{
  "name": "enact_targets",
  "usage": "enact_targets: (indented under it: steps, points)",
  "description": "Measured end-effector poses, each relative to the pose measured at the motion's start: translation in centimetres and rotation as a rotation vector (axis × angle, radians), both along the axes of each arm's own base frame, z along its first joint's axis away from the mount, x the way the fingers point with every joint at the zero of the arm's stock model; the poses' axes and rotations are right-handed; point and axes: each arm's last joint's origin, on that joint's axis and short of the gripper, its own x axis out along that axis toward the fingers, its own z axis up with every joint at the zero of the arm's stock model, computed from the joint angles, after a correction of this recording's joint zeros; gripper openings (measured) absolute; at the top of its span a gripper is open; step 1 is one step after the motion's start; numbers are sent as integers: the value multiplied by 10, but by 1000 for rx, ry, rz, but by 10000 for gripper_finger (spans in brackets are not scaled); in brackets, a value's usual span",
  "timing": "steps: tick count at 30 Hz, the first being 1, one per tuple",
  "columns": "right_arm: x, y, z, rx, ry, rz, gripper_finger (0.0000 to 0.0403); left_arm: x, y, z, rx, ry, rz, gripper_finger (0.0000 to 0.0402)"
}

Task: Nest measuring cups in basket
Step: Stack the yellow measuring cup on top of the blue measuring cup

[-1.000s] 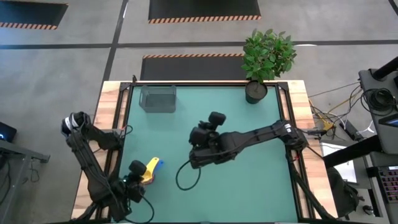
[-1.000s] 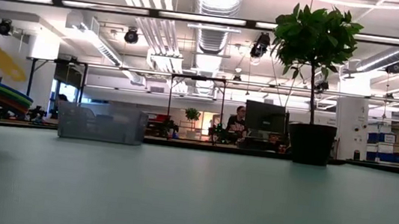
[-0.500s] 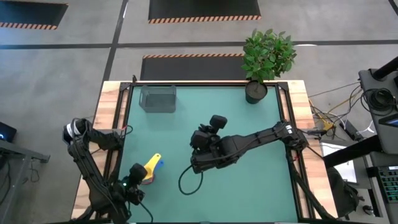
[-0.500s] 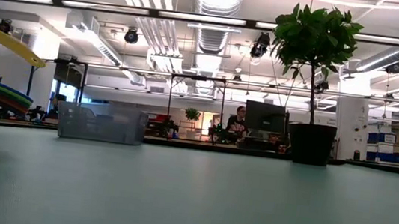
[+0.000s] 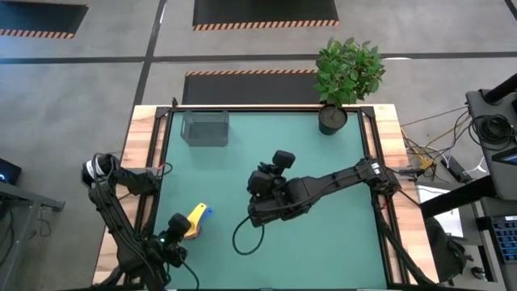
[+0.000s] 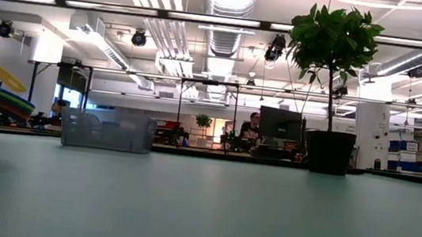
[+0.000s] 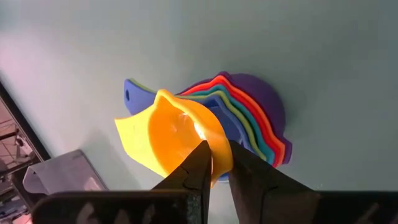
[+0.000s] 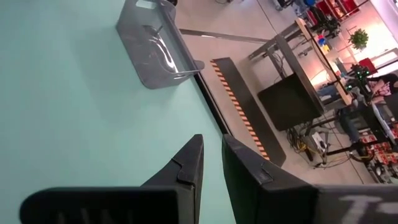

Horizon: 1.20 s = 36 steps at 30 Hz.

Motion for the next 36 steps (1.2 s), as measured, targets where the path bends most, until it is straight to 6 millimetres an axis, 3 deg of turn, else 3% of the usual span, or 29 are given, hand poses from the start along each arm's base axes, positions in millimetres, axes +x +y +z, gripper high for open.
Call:
enact_targets:
  steps: [23, 36]
  points:
    - [0, 1, 0, 0, -1, 2, 47, 0, 0, 0, -11, 2, 7, 33]
    - [0, 1, 0, 0, 0, 2, 47, 0, 0, 0, -18, -6, 26, 104]
